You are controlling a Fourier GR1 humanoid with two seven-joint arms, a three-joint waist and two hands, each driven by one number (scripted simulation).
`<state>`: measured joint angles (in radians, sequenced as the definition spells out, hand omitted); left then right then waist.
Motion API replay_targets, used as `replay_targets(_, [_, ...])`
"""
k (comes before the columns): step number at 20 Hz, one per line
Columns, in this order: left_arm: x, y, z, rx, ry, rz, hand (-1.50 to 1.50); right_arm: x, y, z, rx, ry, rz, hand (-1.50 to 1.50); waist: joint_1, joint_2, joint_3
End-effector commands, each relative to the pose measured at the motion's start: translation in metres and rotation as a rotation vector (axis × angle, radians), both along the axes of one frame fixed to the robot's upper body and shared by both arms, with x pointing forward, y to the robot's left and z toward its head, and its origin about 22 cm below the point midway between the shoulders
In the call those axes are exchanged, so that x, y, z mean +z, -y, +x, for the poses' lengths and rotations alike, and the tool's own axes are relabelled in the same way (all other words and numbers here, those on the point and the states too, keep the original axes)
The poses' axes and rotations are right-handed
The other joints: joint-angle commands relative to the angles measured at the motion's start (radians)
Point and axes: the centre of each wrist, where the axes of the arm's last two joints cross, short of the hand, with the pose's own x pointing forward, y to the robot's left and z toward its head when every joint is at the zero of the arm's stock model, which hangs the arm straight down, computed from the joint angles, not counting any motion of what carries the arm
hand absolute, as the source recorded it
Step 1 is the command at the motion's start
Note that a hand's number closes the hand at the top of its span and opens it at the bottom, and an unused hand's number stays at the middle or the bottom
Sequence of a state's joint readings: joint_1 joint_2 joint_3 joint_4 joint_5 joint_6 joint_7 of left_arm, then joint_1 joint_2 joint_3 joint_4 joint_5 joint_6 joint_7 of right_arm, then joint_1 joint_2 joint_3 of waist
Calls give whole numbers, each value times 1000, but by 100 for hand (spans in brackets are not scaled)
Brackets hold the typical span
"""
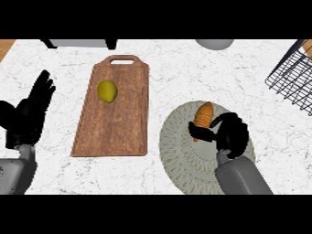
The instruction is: Pick the croissant from the placemat and place it in the basket
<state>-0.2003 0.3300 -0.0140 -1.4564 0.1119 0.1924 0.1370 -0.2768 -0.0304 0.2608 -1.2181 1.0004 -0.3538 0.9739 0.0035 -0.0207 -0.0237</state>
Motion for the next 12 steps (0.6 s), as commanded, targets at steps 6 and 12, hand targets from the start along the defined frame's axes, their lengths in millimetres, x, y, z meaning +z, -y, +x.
replay_targets(6, [10, 16, 13, -30, 30, -1, 0, -12, -18, 8, 469, 24, 208, 150, 44, 44, 30])
replay_targets(12, [-4, 5, 5, -30, 5, -18, 0, -13, -7, 16, 431, 299, 373, 150, 37, 37, 28])
